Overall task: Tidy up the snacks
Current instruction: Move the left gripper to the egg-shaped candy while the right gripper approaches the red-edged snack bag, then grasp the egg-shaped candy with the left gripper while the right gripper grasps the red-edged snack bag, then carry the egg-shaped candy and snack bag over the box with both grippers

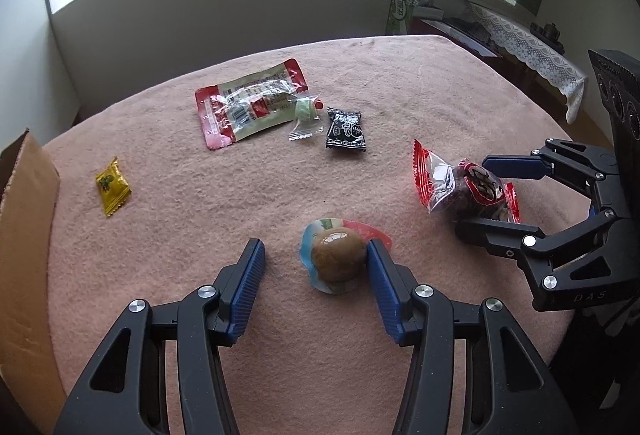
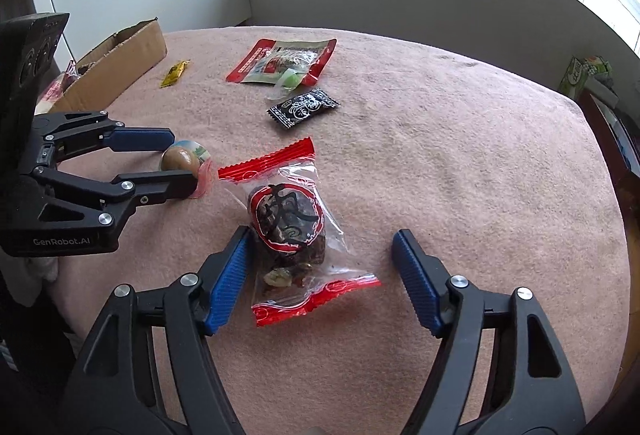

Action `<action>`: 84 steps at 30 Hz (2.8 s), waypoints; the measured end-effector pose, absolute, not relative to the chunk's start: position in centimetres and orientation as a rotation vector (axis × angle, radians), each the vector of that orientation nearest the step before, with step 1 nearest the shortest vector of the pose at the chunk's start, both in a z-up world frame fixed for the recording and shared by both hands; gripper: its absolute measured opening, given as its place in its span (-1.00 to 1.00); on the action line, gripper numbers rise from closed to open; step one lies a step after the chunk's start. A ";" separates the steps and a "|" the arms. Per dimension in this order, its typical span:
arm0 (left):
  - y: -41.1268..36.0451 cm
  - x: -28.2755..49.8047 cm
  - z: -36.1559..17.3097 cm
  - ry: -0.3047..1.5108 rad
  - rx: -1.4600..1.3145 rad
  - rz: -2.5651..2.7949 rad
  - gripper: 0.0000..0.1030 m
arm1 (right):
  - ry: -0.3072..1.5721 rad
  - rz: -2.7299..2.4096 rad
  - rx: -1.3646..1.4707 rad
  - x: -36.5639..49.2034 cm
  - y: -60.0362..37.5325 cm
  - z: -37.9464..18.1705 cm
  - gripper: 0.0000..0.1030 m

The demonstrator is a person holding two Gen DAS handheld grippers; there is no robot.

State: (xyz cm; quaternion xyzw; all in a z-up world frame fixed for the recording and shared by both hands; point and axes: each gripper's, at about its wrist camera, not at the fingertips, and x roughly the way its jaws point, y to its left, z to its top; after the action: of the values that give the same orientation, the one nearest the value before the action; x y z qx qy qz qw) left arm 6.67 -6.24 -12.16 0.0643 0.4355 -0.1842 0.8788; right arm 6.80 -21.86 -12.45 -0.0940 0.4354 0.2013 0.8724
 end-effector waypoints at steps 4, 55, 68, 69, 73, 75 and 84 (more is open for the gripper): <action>-6.4 6.5 -12.2 0.898 0.151 -0.397 -0.10 | 0.901 0.429 -0.229 6.7 -21.4 -12.2 0.44; 6.7 2.9 -5.7 0.657 -0.047 -0.181 -0.45 | 0.752 0.643 -0.174 9.9 -5.9 -4.2 -0.18; 14.1 1.3 -4.1 0.586 -0.114 -0.031 -0.45 | 0.740 0.724 -0.186 12.0 3.5 -3.7 -0.18; 14.6 1.3 -4.2 0.587 -0.119 -0.021 -0.45 | 0.740 0.731 -0.190 12.0 4.1 -3.7 -0.18; 16.2 1.3 -4.6 0.593 -0.128 0.018 -0.45 | 0.743 0.748 -0.209 12.1 6.8 -4.1 -0.18; 16.9 1.3 -4.8 0.596 -0.132 0.033 -0.45 | 0.753 0.757 -0.221 12.3 8.1 -4.6 -0.18; 18.0 1.2 -5.4 0.614 -0.141 0.054 -0.45 | 0.780 0.756 -0.254 13.0 11.2 -6.4 -0.17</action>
State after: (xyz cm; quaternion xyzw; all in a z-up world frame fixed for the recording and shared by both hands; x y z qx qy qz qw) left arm 1.21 18.02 -5.42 -0.0691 0.3019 0.0265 0.9505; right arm 13.05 11.24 -6.40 -0.1206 0.3701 0.3585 0.8485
